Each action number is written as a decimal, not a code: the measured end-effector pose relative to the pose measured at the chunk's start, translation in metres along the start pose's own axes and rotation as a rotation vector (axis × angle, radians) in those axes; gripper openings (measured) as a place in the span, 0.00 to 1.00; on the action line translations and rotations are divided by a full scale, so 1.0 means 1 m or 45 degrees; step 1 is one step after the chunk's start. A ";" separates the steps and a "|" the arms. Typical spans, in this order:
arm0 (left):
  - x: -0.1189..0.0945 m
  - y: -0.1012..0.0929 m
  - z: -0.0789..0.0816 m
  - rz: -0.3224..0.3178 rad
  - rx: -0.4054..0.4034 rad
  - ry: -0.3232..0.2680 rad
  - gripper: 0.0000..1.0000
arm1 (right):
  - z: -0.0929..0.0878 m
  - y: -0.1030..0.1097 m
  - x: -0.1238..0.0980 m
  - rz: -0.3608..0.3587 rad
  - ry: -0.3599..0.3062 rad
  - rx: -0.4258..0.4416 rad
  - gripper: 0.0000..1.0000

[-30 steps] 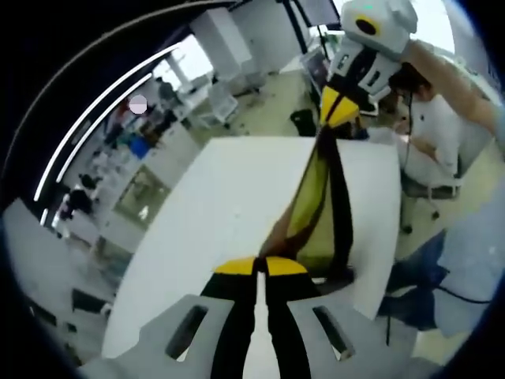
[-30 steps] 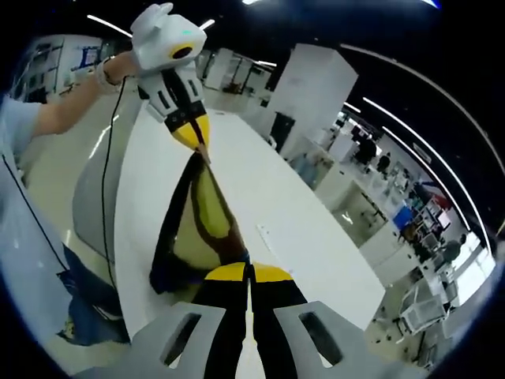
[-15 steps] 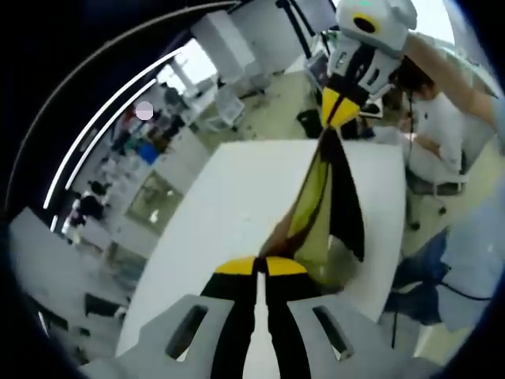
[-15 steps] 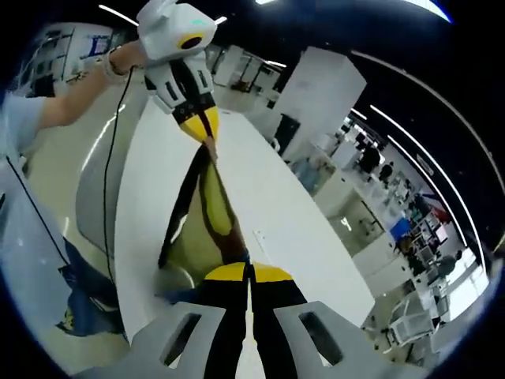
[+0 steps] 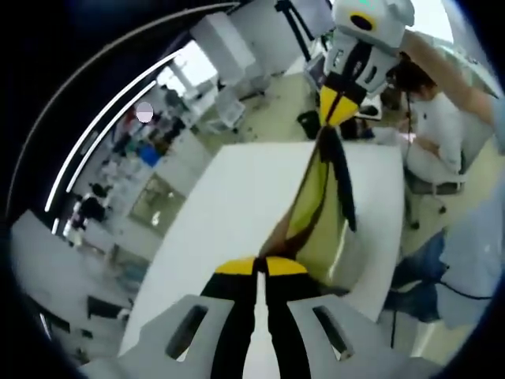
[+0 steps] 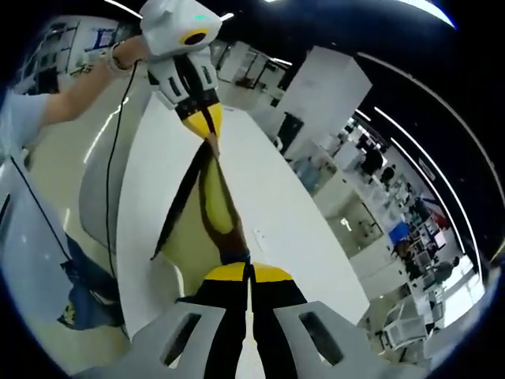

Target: Fold the garment on the visible template until the final outline fits inside the template.

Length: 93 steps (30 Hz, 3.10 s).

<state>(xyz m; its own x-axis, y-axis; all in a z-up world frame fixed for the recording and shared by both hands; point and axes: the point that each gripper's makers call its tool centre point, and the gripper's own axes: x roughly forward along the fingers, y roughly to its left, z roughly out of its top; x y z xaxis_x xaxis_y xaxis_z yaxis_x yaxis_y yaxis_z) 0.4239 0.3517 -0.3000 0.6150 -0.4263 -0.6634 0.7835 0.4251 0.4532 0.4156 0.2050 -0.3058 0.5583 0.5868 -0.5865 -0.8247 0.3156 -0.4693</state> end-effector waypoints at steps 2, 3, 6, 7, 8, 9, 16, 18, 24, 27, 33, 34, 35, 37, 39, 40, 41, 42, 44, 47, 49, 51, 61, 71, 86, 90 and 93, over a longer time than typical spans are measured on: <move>-0.002 0.000 0.001 0.000 0.002 -0.005 0.00 | 0.002 0.000 -0.003 0.000 -0.001 -0.008 0.01; -0.002 0.001 0.001 0.001 0.002 -0.006 0.00 | 0.003 0.000 -0.004 -0.002 -0.003 -0.009 0.01; -0.004 0.002 0.002 0.006 0.000 -0.006 0.00 | 0.007 0.000 -0.006 -0.010 -0.009 -0.018 0.01; -0.005 0.001 0.001 0.008 0.001 -0.005 0.00 | 0.008 0.001 -0.007 -0.010 -0.009 -0.021 0.01; -0.006 0.001 0.001 0.008 0.004 -0.004 0.00 | 0.008 0.002 -0.007 -0.010 -0.006 -0.025 0.01; -0.007 0.000 0.001 0.006 0.005 -0.003 0.00 | 0.009 0.004 -0.008 -0.007 -0.001 -0.033 0.01; -0.013 -0.004 -0.002 0.006 0.002 0.003 0.00 | 0.014 0.012 -0.012 0.002 -0.003 -0.053 0.01; -0.015 -0.007 -0.003 0.007 0.006 0.009 0.00 | 0.015 0.015 -0.013 0.004 0.000 -0.058 0.01; -0.022 -0.014 -0.004 0.006 0.015 0.014 0.00 | 0.016 0.021 -0.017 0.012 0.003 -0.062 0.01; -0.025 -0.017 -0.004 0.006 0.021 0.022 0.00 | 0.016 0.025 -0.018 0.014 0.003 -0.060 0.01; -0.034 -0.029 -0.005 -0.002 0.029 0.031 0.00 | 0.016 0.036 -0.026 0.027 0.005 -0.059 0.01; -0.035 -0.031 -0.005 -0.004 0.029 0.031 0.00 | 0.016 0.039 -0.028 0.032 0.005 -0.057 0.01; -0.037 -0.034 -0.006 -0.009 0.030 0.033 0.00 | 0.016 0.041 -0.029 0.036 0.006 -0.057 0.01; -0.041 -0.038 -0.006 -0.016 0.032 0.041 0.00 | 0.017 0.046 -0.032 0.043 0.007 -0.055 0.01; -0.045 -0.042 -0.005 -0.017 0.035 0.043 0.00 | 0.018 0.049 -0.034 0.047 0.011 -0.059 0.01; -0.046 -0.044 -0.005 -0.017 0.037 0.042 0.00 | 0.018 0.050 -0.036 0.049 0.013 -0.061 0.01; -0.049 -0.046 -0.004 -0.022 0.038 0.042 0.00 | 0.019 0.052 -0.037 0.052 0.015 -0.064 0.01; -0.051 -0.047 -0.004 -0.027 0.037 0.044 0.00 | 0.019 0.053 -0.038 0.054 0.016 -0.064 0.01; -0.054 -0.050 -0.004 -0.029 0.040 0.046 0.00 | 0.021 0.056 -0.042 0.057 0.016 -0.066 0.01; -0.061 -0.054 -0.002 -0.026 0.047 0.040 0.00 | 0.025 0.059 -0.048 0.061 0.010 -0.070 0.01; -0.064 -0.056 -0.002 -0.036 0.041 0.035 0.00 | 0.025 0.061 -0.050 0.066 0.011 -0.072 0.01; -0.067 -0.060 -0.005 -0.043 0.038 0.038 0.00 | 0.026 0.067 -0.053 0.084 0.007 -0.078 0.01; -0.077 -0.072 -0.014 -0.125 0.028 0.090 0.00 | 0.027 0.082 -0.054 0.159 0.024 -0.087 0.01; -0.073 -0.081 -0.024 -0.190 0.030 0.165 0.00 | 0.025 0.093 -0.048 0.227 0.056 -0.113 0.01; -0.036 -0.096 -0.045 -0.291 -0.002 0.224 0.00 | -0.006 0.100 -0.022 0.325 0.093 -0.053 0.01; -0.028 -0.099 -0.049 -0.294 0.010 0.244 0.00 | -0.013 0.098 -0.015 0.332 0.098 -0.035 0.01; -0.021 -0.101 -0.048 -0.306 0.006 0.238 0.00 | -0.021 0.095 -0.010 0.329 0.123 -0.035 0.01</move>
<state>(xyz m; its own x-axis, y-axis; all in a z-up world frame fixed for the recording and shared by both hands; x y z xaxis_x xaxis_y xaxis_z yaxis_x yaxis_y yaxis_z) 0.3276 0.3566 -0.3600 0.3852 -0.3598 -0.8498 0.9054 0.3256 0.2725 0.3339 0.2136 -0.3584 0.3369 0.5708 -0.7488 -0.9389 0.1439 -0.3127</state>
